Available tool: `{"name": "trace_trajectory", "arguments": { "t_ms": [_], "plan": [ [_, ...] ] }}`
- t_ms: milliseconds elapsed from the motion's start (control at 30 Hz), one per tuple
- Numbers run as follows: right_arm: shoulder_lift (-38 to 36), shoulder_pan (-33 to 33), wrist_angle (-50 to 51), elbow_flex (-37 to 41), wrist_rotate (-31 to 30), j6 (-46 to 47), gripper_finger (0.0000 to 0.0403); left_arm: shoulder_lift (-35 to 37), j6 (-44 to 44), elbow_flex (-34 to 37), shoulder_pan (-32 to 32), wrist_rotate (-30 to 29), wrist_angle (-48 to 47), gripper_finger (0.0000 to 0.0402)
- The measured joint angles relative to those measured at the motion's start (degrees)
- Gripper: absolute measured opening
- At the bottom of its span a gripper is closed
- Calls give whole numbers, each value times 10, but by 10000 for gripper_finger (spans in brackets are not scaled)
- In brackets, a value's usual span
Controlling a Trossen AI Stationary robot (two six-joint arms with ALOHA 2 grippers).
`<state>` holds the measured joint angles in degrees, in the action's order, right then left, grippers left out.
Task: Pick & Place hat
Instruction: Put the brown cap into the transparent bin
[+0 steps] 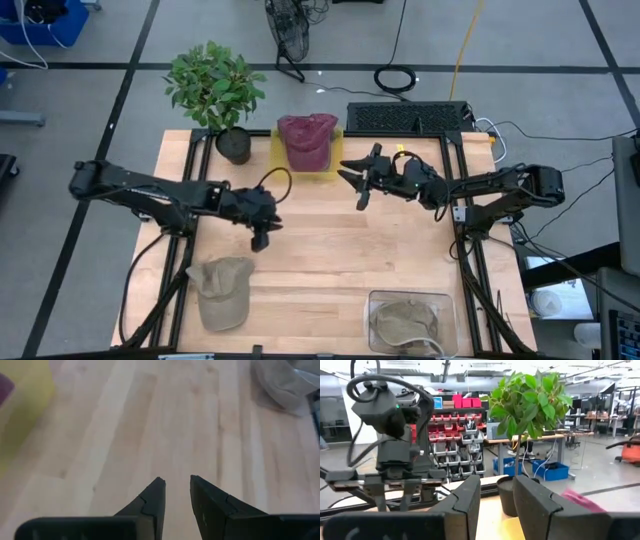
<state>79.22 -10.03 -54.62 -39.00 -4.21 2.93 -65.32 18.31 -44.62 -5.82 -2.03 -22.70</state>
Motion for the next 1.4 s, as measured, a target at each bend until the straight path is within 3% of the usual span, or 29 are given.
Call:
{"name": "trace_trajectory", "arguments": {
  "t_ms": [200,533,667,800,1000,1133,1300,1400],
  "plan": [
    [0,-1,-9,0,0,-21,102,26,51,0,-44,-50,-76,93],
    [0,3,22,0,0,2,102,26,95,0,-130,-56,-100,93],
    [0,16,107,0,40,5,102,26,143,0,-155,-13,-125,93],
    [-11,38,118,0,102,-19,102,26,202,0,-176,-6,-154,93],
    [-78,80,158,0,102,-15,102,26,238,0,-208,-10,-181,93],
    [-119,113,261,0,101,-6,102,26,258,0,-222,-12,-182,93],
    [-155,153,375,0,100,-8,102,25,336,0,-243,79,-182,93],
    [-160,175,407,0,77,-10,102,19,380,0,-271,96,-183,93]
  ]
}}
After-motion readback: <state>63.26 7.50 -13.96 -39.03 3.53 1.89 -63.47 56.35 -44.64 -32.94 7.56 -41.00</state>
